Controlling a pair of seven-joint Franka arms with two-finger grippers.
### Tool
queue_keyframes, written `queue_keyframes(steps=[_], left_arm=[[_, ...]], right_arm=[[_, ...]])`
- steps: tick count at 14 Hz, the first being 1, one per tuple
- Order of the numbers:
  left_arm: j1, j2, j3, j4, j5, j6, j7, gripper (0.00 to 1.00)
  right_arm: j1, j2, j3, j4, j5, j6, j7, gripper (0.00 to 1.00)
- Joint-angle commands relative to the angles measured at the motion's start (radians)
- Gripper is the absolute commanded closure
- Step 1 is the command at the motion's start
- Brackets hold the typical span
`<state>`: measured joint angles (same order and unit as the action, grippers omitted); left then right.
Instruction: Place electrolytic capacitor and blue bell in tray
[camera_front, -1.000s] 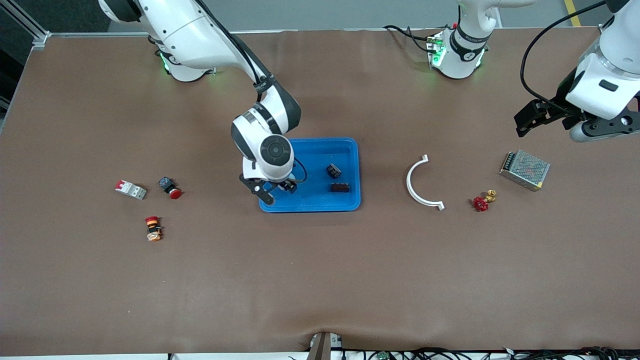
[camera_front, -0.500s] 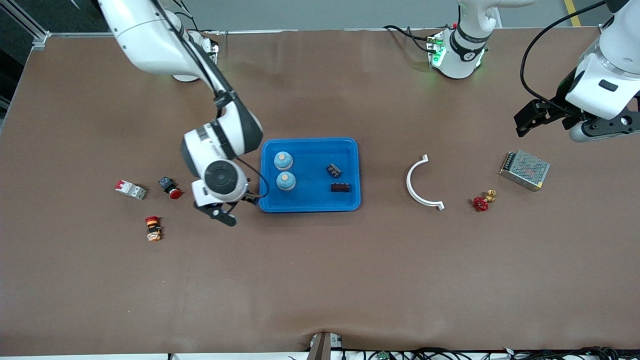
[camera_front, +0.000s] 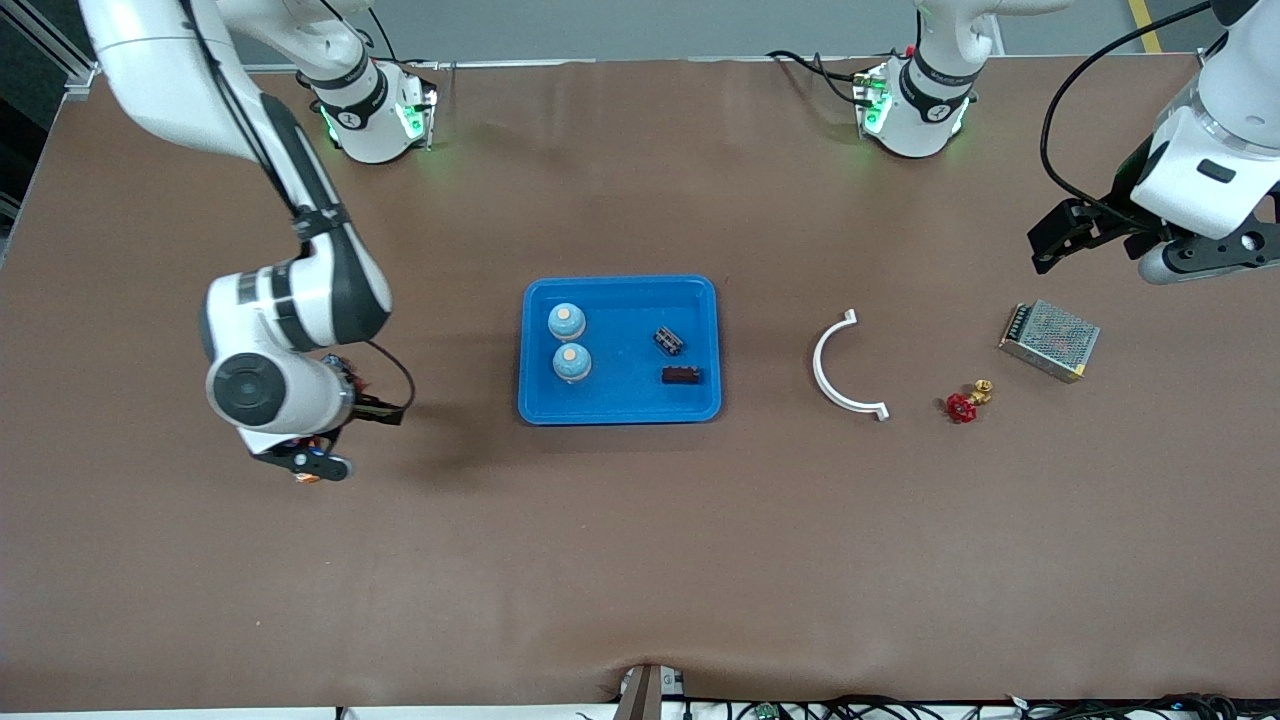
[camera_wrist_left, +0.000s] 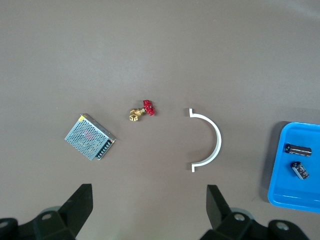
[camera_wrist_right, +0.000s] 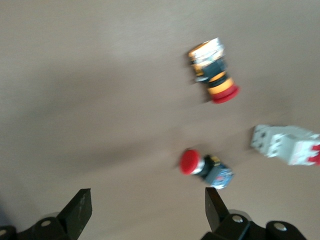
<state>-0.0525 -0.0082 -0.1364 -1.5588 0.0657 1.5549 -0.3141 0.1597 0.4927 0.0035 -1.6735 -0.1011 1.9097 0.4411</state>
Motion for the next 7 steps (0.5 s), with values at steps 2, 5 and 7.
queue_keyframes(steps=[2,5,7], left_arm=[[0.002,-0.022,0.000,-0.009,-0.014,-0.010,0.015,0.00],[0.002,-0.021,0.000,-0.009,-0.014,-0.010,0.015,0.00],[0.002,-0.021,0.000,-0.009,-0.014,-0.010,0.015,0.00]], right_arm=[[-0.123,-0.133,0.023,-0.109,-0.011,0.006,-0.203,0.00],[-0.177,-0.250,0.023,-0.156,-0.009,-0.001,-0.269,0.00],[-0.180,-0.324,0.023,-0.161,-0.009,-0.047,-0.269,0.00]])
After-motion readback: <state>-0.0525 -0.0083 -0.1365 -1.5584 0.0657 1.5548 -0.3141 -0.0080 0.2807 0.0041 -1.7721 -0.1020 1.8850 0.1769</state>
